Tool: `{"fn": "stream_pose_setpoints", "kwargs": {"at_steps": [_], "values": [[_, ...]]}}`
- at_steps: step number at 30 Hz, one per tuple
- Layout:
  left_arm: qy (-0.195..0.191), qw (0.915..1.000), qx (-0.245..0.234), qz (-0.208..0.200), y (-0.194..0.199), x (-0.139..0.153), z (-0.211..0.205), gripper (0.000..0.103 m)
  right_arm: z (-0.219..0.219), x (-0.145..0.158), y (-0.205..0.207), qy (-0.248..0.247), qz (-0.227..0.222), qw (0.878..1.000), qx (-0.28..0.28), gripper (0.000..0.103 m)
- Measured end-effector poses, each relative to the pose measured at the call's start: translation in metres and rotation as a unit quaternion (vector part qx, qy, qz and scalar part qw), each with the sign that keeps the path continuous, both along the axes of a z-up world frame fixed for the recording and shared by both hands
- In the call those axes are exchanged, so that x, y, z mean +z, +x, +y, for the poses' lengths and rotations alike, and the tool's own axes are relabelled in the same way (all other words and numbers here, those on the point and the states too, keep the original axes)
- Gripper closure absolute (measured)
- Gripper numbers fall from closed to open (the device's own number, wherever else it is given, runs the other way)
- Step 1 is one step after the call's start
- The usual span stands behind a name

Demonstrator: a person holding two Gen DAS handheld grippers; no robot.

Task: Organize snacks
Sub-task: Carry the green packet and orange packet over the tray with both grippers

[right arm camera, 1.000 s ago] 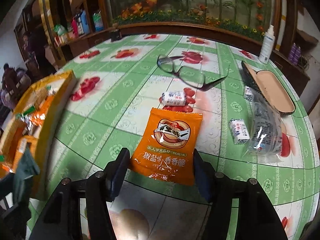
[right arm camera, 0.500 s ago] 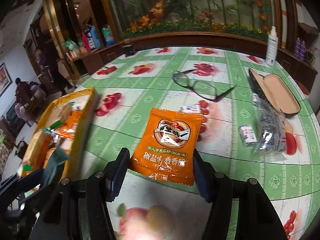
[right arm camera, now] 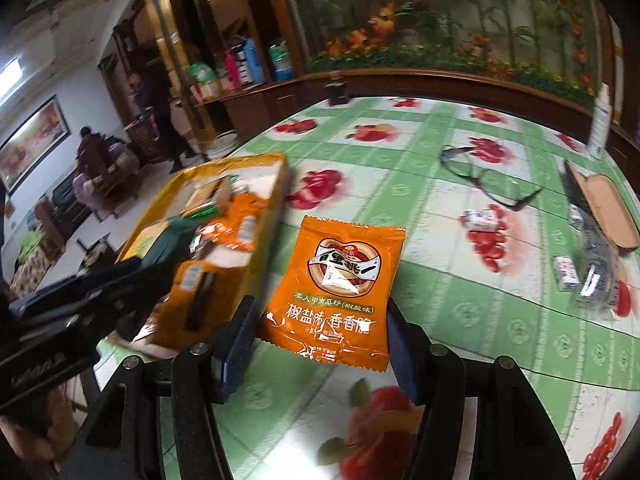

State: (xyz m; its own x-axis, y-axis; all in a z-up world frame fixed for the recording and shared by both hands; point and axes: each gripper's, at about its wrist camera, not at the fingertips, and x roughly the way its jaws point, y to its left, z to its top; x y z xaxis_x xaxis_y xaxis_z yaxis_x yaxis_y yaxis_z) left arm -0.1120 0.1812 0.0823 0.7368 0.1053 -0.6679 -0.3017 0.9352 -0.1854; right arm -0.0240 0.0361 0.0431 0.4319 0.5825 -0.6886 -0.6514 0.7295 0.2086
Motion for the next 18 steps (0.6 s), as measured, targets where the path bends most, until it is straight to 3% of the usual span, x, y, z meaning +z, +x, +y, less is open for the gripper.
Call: {"fn": "stream_pose_setpoints", "kwargs": {"at_steps": [18], "values": [[-0.004, 0.9983, 0.055, -0.02, -0.033, 0.01, 0.05, 0.059, 0.069, 0.019, -0.033, -0.009, -0.013, 0.997, 0.073, 0.037]]}}
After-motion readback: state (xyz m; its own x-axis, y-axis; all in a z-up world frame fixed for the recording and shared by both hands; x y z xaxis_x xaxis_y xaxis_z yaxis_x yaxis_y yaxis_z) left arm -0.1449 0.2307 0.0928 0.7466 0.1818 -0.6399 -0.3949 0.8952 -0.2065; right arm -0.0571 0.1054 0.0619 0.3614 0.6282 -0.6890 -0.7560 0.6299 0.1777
